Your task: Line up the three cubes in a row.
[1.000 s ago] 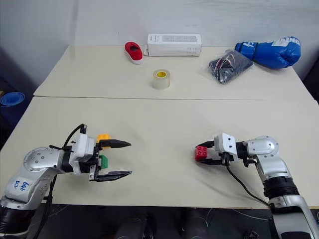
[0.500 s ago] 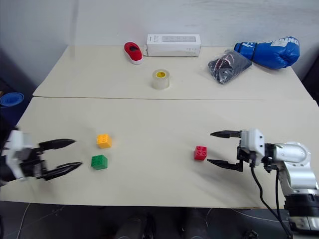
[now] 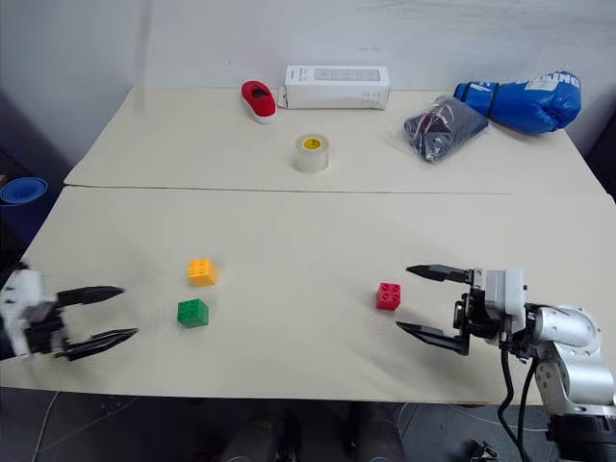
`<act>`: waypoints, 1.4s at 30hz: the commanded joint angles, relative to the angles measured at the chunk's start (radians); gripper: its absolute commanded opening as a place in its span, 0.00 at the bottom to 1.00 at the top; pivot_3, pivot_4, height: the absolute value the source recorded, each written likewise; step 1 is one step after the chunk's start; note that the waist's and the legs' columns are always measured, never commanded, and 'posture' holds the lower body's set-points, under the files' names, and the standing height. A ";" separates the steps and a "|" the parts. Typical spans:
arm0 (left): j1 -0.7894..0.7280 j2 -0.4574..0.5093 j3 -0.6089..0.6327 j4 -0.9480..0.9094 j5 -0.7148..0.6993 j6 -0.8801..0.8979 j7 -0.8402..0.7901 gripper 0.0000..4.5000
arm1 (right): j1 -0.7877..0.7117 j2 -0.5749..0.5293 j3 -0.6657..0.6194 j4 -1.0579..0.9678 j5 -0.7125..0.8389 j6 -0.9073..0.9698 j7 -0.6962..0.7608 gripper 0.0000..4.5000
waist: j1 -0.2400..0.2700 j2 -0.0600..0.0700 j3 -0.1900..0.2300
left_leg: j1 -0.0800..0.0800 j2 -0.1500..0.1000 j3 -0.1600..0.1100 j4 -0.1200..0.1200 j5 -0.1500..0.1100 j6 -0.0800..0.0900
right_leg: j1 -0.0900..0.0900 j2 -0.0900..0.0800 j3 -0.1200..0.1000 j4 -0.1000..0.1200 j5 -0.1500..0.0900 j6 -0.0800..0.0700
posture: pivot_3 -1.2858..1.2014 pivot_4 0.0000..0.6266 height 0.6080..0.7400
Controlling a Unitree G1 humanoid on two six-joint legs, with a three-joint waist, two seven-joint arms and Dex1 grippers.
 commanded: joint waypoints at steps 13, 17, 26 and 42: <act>-0.142 -0.085 -0.218 -0.011 0.085 0.037 0.093 0.51 | 0.030 0.009 -0.018 -0.115 0.016 0.089 -0.105 1.00 | 0.005 0.000 0.000 | 0.000 0.000 0.002 0.000 0.001 0.001 | 0.000 0.001 0.000 0.001 0.000 0.000 | 0.52 0.24 1.00; -0.160 -0.064 -0.241 -0.046 0.077 0.038 0.049 0.34 | 0.062 -0.004 -0.045 -0.125 0.019 0.087 -0.107 1.00 | 0.004 0.000 0.000 | 0.000 0.000 0.002 0.000 0.001 0.001 | 0.000 0.001 0.000 0.001 0.000 0.000 | 0.52 0.24 1.00; -0.510 -0.209 -0.537 -0.306 0.100 0.267 0.129 0.34 | 0.243 -0.008 -0.250 -0.212 0.079 0.124 -0.173 1.00 | 0.045 0.000 -0.001 | 0.000 -0.003 0.000 0.002 0.002 0.003 | 0.004 0.000 0.000 0.000 0.001 0.003 | 0.52 0.24 1.00; -0.814 -0.492 -0.797 0.180 0.385 0.094 0.155 0.34 | 0.412 0.087 -0.240 -0.372 0.045 0.101 -0.282 1.00 | 0.027 -0.001 0.000 | 0.001 0.000 0.003 0.002 0.004 0.002 | 0.002 0.013 0.005 0.000 0.002 0.003 | 0.52 0.24 1.00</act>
